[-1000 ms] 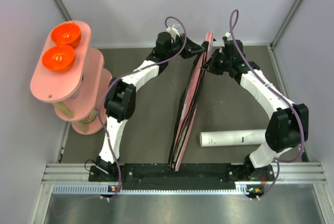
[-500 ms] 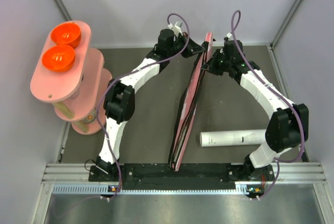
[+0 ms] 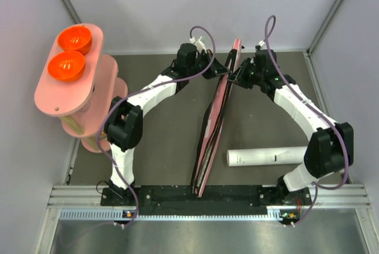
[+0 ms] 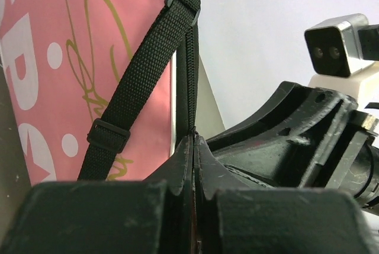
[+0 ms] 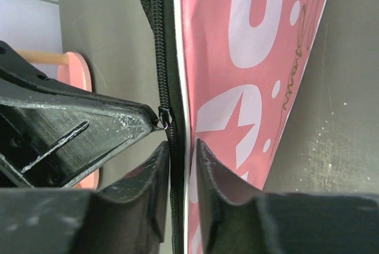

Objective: Pack up the badminton gear

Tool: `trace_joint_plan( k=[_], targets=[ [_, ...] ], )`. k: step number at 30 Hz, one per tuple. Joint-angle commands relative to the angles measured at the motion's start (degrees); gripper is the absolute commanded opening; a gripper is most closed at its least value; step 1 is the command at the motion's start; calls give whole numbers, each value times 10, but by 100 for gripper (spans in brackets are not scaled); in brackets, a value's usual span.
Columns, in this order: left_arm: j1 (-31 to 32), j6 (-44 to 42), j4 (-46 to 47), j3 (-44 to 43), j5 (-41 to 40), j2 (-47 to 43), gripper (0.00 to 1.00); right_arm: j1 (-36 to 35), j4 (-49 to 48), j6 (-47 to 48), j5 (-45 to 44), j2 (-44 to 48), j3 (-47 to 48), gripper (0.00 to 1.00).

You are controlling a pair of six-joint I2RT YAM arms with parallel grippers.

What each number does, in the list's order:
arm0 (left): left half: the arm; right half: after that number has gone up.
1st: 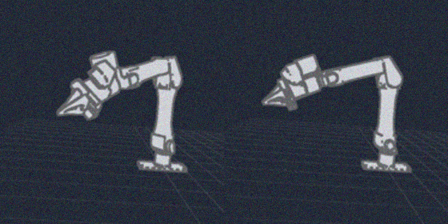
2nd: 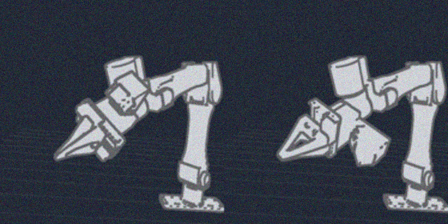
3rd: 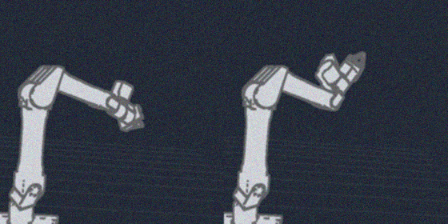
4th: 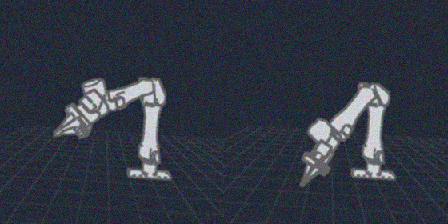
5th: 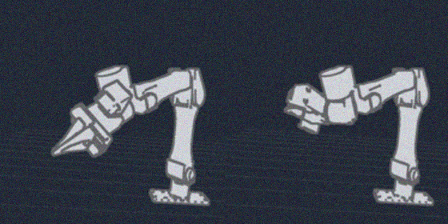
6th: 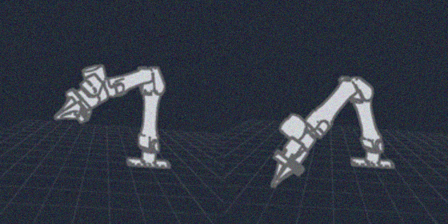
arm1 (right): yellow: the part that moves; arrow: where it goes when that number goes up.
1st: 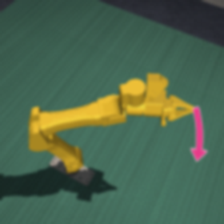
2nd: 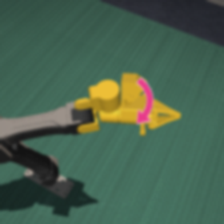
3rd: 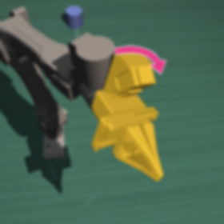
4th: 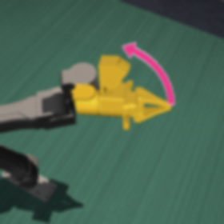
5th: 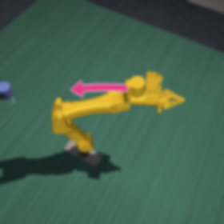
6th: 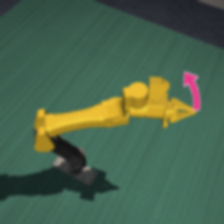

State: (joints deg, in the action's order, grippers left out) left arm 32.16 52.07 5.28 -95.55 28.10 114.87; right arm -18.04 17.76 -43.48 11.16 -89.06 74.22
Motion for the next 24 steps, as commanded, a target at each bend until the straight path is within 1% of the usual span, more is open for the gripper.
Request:
trace_joint_plan(
  k=[1,2,4,5,6,7,8,10,12,15,17,18,23,24],
  targets=[
    [8,-13,19,4,31,-38,0,0,9,39,-22,83,-14,29],
    [8,-13,19,4,32,-40,0,6,14,42,-29,91,-16,31],
    [9,-13,19,7,30,-44,0,19,20,39,-27,107,-28,39],
    [9,-14,19,9,28,-46,0,31,20,38,-21,112,-28,44],
    [9,-14,18,11,28,-47,0,37,22,39,-18,112,-22,51],
    [10,-14,18,12,26,-47,0,42,26,43,-19,109,-15,52],
    [10,-11,18,12,29,-46,0,45,32,45,-17,94,-6,58],
    [10,-10,18,10,32,-45,0,62,50,51,-3,74,33,64],
    [12,-11,17,8,33,-46,0,64,58,58,9,41,77,67],
    [15,-14,11,7,32,-47,0,64,90,68,20,-6,136,67],
    [16,-15,11,7,33,-47,0,64,94,65,16,-19,148,64],
    [16,-15,9,7,33,-47,0,64,94,61,14,-24,153,61],
    [18,-17,8,8,34,-46,0,58,94,45,30,-62,161,54],
    [19,-18,7,8,34,-46,0,56,94,45,26,-64,160,50]
  ],
)
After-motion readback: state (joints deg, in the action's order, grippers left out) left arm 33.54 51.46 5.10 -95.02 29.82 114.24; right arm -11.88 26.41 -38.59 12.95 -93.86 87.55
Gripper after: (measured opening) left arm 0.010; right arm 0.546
